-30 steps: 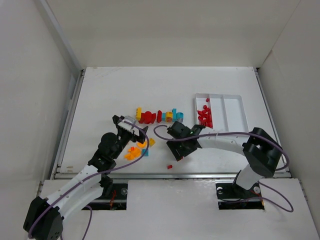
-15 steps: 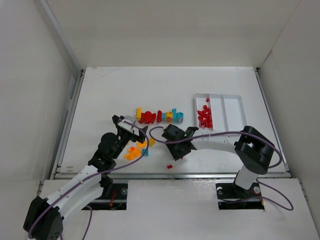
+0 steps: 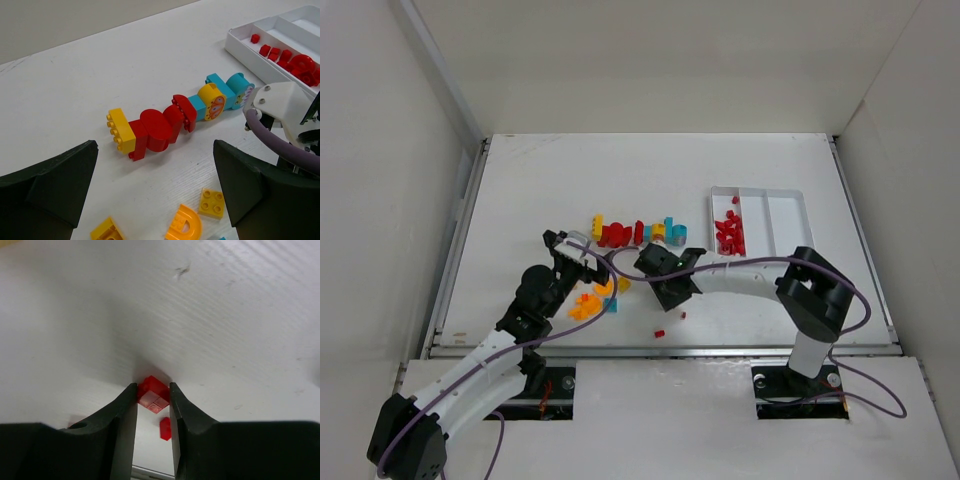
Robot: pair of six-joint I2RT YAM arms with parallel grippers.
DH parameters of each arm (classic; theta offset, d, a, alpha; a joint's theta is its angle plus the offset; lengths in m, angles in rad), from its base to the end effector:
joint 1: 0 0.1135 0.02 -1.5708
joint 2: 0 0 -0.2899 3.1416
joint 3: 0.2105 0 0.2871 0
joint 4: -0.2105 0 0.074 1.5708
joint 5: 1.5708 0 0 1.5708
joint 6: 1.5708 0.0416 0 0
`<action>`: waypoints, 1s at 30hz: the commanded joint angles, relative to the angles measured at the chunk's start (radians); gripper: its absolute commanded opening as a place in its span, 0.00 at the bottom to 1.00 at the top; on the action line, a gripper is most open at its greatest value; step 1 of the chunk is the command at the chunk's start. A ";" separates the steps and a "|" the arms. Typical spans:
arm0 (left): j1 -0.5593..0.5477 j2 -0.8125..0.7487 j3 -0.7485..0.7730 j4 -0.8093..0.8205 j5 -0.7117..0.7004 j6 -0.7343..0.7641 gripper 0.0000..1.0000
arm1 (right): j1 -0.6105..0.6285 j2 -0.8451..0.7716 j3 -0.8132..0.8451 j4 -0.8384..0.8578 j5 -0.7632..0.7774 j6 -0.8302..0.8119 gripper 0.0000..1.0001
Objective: Sort the legos into containers by color
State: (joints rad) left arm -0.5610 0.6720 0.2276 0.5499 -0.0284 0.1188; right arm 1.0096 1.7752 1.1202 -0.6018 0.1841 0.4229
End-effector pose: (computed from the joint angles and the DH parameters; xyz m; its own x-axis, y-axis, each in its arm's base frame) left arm 0.1593 -0.0987 0.2396 0.1487 0.0465 -0.9878 0.4938 0.8620 0.1149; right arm 0.2052 0.3122 0.1646 -0.7908 -0.4999 -0.3531 -0.5238 0.8512 -0.0320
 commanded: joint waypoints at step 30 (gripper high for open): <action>0.009 -0.017 -0.016 0.071 0.013 0.022 1.00 | -0.646 -0.149 0.139 -0.006 0.222 0.111 0.07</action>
State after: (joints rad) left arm -0.5545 0.6716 0.2203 0.5568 -0.0269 0.1341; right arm 0.4164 1.6638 1.2259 -0.6006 0.3717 0.5144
